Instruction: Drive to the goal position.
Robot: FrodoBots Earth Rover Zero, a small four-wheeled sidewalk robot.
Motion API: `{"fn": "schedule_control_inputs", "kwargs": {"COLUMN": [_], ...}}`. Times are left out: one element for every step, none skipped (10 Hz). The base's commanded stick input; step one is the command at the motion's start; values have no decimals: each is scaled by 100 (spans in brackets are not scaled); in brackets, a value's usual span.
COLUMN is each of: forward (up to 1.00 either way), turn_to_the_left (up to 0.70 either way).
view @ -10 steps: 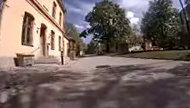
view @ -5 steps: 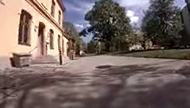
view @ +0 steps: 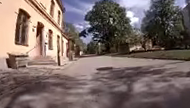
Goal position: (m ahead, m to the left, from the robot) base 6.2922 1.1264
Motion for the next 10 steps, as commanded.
{"fn": "schedule_control_inputs", "kwargs": {"forward": [70,70,70,70,70,70,70,70,70,70], "turn_to_the_left": [1,-14,-29,-29,-29,-29,-29,-29,-29,-29]}}
